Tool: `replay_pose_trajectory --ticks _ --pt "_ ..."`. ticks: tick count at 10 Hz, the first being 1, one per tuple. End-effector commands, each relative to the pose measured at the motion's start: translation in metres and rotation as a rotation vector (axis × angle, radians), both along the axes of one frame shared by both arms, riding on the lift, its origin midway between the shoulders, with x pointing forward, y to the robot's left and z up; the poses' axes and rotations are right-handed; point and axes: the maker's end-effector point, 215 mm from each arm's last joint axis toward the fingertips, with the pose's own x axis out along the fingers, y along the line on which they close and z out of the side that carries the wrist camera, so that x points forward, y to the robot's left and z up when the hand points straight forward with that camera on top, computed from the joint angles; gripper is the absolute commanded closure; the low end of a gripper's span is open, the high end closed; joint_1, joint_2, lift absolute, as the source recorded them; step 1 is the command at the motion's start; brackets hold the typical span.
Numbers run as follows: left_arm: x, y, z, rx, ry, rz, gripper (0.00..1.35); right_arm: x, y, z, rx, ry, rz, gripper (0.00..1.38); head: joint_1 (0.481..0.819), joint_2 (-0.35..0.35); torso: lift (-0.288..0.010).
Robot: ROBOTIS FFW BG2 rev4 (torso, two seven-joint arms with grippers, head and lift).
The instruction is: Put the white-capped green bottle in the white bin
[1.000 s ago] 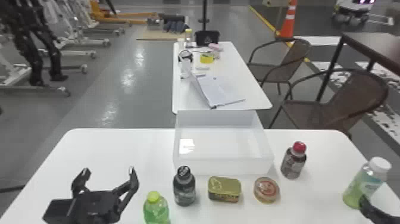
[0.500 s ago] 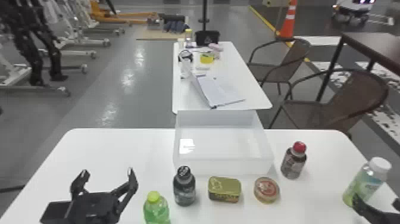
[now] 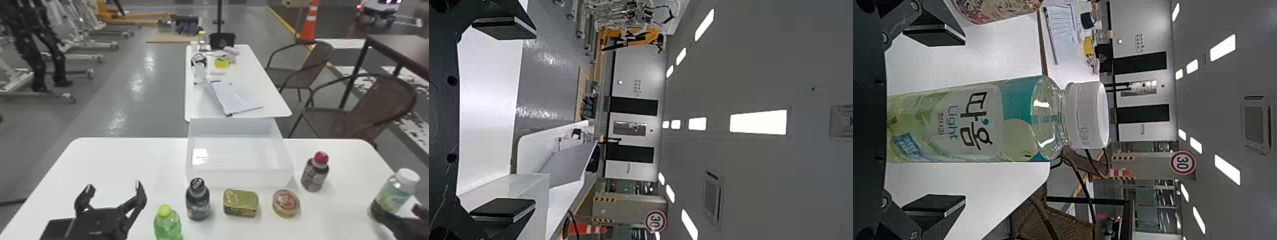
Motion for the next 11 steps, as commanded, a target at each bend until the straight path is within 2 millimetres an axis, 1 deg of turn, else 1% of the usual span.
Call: replay_pose_trajectory --ticks 1,3,4,5,6,7,8,10,11 --pt "-0.001 0.001 -0.001 -0.011 -0.002 0.004 0.11 0.007 -0.005 0.004 -0.015 -0.001 0.005 0.17 0.549 0.0 -0.1" --pt "-0.002 0.002 -0.003 -0.017 0.001 0.005 0.11 0.016 -0.005 0.009 -0.034 -0.004 0.017 0.2 0.549 0.0 -0.1" --pt "-0.002 0.002 -0.004 -0.019 0.002 0.006 0.11 0.021 -0.004 0.013 -0.041 -0.009 0.026 0.28 0.549 0.0 -0.1" --pt "-0.001 0.001 -0.004 -0.021 0.001 0.005 0.11 0.024 -0.002 0.015 -0.048 -0.013 0.031 0.47 0.549 0.0 -0.1" --pt "-0.001 0.001 -0.004 -0.021 0.001 0.003 0.11 0.025 -0.002 0.015 -0.052 -0.011 0.032 0.71 0.549 0.0 -0.1" --pt "-0.001 0.001 -0.004 -0.023 0.001 0.004 0.11 0.023 -0.003 0.014 -0.046 -0.011 0.031 0.86 0.549 0.0 -0.1" --pt "-0.001 0.001 -0.005 -0.023 0.001 0.004 0.11 0.023 0.0 0.013 -0.044 -0.012 0.033 0.96 0.549 0.0 -0.1" --pt "0.0 0.0 -0.005 -0.025 0.002 0.002 0.11 0.019 0.006 0.014 -0.028 -0.019 0.032 0.96 0.549 0.0 -0.1" --pt "0.001 -0.001 -0.005 -0.027 0.002 0.0 0.11 0.015 0.01 0.021 -0.021 -0.033 0.036 0.96 0.549 0.0 -0.1"
